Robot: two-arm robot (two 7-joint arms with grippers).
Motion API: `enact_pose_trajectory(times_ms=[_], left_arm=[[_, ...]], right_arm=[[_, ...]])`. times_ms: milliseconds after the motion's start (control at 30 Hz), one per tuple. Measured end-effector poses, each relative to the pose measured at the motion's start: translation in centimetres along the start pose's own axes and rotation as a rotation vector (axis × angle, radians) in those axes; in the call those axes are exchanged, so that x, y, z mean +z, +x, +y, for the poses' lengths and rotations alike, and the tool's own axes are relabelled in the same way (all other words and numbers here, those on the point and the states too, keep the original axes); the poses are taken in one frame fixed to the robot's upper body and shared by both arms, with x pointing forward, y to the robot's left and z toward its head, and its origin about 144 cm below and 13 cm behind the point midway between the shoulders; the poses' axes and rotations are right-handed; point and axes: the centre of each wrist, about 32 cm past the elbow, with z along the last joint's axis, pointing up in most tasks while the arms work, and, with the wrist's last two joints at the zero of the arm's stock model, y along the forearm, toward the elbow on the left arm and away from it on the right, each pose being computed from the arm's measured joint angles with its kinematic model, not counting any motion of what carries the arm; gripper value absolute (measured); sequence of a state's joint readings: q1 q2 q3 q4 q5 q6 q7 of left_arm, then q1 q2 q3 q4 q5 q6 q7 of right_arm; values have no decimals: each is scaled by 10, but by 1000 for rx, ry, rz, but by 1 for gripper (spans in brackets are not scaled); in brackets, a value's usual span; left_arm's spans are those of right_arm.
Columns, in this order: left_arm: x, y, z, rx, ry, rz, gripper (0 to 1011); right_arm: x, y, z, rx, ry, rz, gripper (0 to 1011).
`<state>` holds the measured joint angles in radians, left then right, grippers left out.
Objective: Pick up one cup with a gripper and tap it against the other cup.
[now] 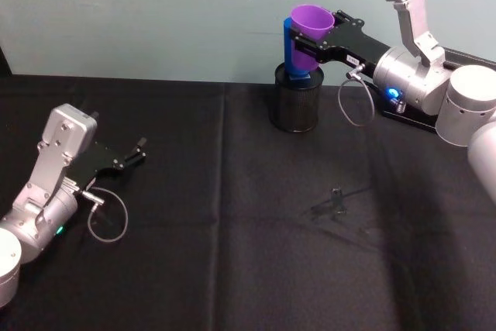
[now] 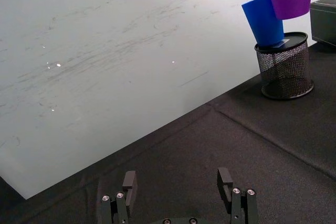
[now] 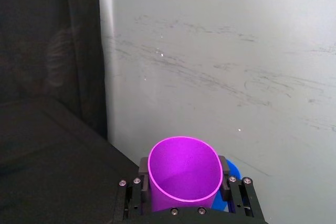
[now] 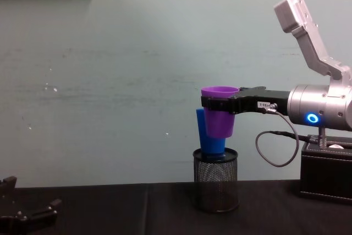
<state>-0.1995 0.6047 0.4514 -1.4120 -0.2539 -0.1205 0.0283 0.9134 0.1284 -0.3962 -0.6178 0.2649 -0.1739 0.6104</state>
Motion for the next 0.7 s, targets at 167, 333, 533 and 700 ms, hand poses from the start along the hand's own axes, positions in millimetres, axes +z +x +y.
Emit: enact_pose_trajectory(times_ms=[167,333,533,700], left_arm=[[0,0,0,0,0,0,1005],[0,0,0,0,0,0,1005],[0,0,0,0,0,0,1005],[0,0,0,0,0,0,1005]], right_arm=[[0,0,0,0,0,0,741],[0,0,0,0,0,0,741],[0,0,0,0,0,0,741],[0,0,0,6,1,0,741]])
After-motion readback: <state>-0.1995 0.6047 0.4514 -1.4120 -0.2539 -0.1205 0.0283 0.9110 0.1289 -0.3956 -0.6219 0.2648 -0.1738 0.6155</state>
